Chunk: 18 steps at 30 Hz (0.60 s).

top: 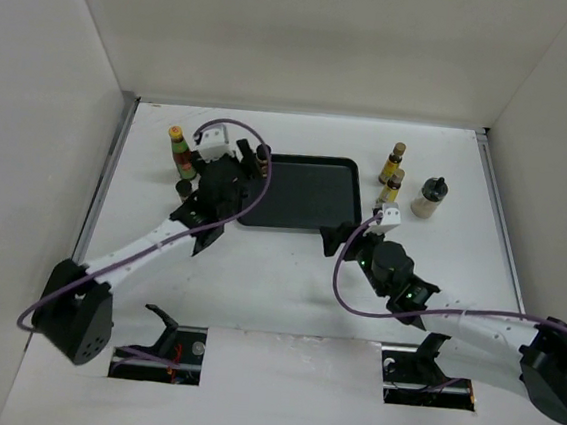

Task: Organize the condiment bottles

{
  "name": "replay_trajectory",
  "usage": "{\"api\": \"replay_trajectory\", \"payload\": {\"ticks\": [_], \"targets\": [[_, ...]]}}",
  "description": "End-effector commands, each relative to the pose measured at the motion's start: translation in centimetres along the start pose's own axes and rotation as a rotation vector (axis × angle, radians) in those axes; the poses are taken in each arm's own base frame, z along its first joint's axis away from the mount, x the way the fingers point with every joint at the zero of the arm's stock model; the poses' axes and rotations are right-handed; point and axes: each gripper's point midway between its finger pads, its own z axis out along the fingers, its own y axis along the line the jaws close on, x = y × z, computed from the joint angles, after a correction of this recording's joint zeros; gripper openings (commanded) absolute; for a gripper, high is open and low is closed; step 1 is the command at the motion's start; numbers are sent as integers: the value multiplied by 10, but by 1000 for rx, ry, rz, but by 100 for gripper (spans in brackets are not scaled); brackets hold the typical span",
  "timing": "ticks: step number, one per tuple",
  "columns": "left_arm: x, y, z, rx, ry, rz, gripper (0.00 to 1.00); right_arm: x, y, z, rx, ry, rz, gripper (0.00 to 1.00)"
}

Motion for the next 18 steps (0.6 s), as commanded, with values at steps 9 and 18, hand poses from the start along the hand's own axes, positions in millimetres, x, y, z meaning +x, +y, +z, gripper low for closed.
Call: {"api": "replay_trajectory", "payload": {"ticks": [9,18], "targets": [[35,141,-2,-375,90,27,66,-6,10,9,-16,-14,10,89],[40,166,17,-459,109,38,66,1,8,12,-7,4,-1,91]]}}
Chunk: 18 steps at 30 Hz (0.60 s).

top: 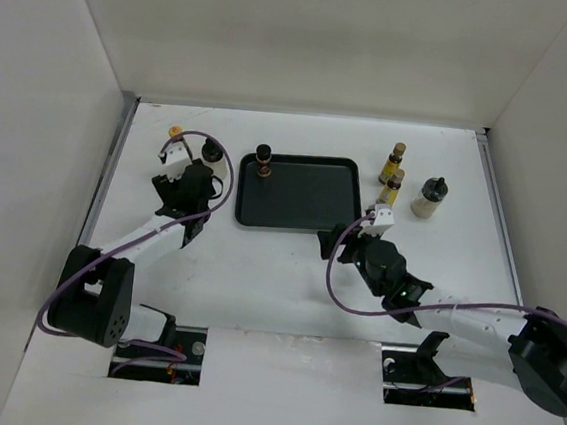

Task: Organize the condiment bottles

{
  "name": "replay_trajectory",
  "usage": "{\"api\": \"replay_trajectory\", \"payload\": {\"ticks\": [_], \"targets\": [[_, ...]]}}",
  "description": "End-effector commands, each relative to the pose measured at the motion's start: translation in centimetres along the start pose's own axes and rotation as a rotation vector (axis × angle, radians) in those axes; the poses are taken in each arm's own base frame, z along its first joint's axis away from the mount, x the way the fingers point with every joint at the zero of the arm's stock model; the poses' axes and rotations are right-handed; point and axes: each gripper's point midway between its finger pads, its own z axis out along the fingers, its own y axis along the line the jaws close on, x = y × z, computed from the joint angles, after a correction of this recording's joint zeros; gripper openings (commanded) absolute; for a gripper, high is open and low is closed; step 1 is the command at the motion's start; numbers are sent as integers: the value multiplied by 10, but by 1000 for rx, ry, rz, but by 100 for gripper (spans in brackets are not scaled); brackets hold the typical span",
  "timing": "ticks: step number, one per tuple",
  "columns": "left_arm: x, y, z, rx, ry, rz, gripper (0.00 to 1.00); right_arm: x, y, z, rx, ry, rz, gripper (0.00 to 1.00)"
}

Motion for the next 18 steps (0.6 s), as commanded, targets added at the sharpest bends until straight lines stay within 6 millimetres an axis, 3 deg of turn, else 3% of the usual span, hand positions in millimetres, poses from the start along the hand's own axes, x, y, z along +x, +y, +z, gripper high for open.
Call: {"api": "replay_trajectory", "payload": {"ticks": [1,7,12,16,18], "targets": [[-31,-4,5,-2,-61,-74,66,-19,14,6,-32,-48,27,91],[-28,-8,18,-7,-42,-72,63,-18,15,8,-30,-41,22,91],[-25,-16,29,9,-15,-69,48,-19,15,6,-33,-46,26,91],[-26,-15,23,25,-20,-85,34,-20,15,5,-34,-49,24,91],[-43,-15,9,47,-65,-112,31,-22,15,5,-35,-54,28,91]]}}
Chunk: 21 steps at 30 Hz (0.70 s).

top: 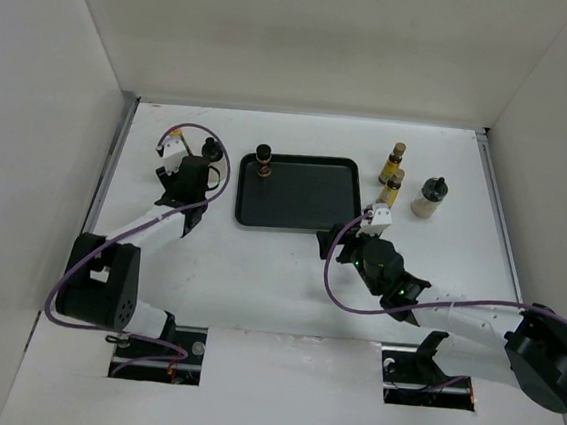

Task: Organize the condiment bottles

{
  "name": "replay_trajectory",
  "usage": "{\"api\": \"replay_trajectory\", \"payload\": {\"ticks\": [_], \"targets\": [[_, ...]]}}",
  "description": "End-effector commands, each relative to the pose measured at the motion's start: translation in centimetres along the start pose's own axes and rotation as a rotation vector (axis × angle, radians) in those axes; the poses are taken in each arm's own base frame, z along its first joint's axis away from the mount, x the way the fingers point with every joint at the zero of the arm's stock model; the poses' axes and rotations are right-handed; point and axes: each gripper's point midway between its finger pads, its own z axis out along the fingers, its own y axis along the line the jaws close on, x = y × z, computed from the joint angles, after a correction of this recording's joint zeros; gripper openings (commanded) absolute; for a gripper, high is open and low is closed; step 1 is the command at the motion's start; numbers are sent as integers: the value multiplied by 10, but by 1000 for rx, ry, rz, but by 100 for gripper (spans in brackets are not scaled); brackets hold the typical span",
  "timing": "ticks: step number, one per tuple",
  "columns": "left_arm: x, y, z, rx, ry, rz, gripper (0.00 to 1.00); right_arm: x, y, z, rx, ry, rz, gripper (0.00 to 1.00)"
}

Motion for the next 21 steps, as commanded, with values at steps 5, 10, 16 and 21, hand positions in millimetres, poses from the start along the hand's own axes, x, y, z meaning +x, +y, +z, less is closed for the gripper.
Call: {"api": "replay_trajectory", "payload": {"ticks": [5,10,16,21], "targets": [[-88,-40,-79,215,-220,-146,30,-25,15,3,-39,-63,31,91],[-76,-100,-98,352,-194,-111,30,-22,14,4,-32,-57,28,91],[-43,-162,-90,425,-147,-48,30,-23,12,2,-32,-60,33,91],[-9,-181,-67,398,-104,13,30,-22,12,3,-32,-59,31,91]]}}
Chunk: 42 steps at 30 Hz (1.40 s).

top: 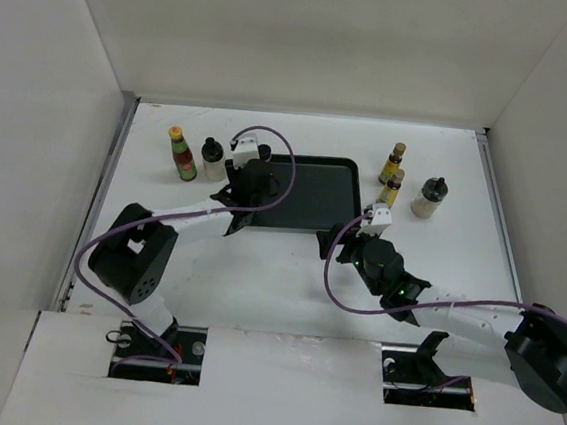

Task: Organize the condiment bottles

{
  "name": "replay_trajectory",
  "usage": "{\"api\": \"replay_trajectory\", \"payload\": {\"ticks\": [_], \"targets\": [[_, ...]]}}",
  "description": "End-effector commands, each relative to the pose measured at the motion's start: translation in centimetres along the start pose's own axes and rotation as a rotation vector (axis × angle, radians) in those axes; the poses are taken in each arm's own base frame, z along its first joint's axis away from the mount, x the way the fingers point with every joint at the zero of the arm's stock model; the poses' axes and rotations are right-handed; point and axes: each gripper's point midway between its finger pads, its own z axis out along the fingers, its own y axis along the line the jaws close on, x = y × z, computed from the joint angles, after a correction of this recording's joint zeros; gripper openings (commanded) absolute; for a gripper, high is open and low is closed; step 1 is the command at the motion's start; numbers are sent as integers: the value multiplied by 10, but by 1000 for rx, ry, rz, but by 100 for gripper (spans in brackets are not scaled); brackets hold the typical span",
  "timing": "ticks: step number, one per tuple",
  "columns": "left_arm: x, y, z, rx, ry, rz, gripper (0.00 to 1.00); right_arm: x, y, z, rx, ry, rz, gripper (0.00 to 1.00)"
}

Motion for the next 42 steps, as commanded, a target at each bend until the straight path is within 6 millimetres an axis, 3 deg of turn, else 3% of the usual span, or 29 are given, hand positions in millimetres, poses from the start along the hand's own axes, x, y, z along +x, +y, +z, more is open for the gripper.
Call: {"api": "replay_trajectory", "payload": {"ticks": [1,10,13,19,23,26,30,32,35,39,42], "targets": [[-30,-21,10,31,-87,-58,30,-21,12,4,-29,-55,27,91],[-36,-30,24,34,-96,-38,30,-22,12,3,-32,-59,29,91],[-27,-30,14,44,-74,-16,30,-22,11,2,-30,-58,28,91],[-13,-13,-6,33,-48,5,30,-22,14,4,-34,-56,29,91],[-2,-9,-9,30,-25,22,30,-22,14,4,-34,-56,28,91],[16,-5,-4,23,3,38,38,-23,13,3,-35,-59,29,91],[27,-2,-3,24,17,28,58,-23,12,2,-32,-62,32,91],[18,-3,-10,34,4,12,69,-22,11,2,-31,-57,30,91],[-12,-4,-27,62,-49,-33,78,-23,12,3,-31,-60,30,91],[-63,1,-49,82,-133,-103,79,-21,13,3,-31,-54,27,94],[-93,20,-47,45,-178,-140,78,-22,12,3,-30,-58,29,97]]}}
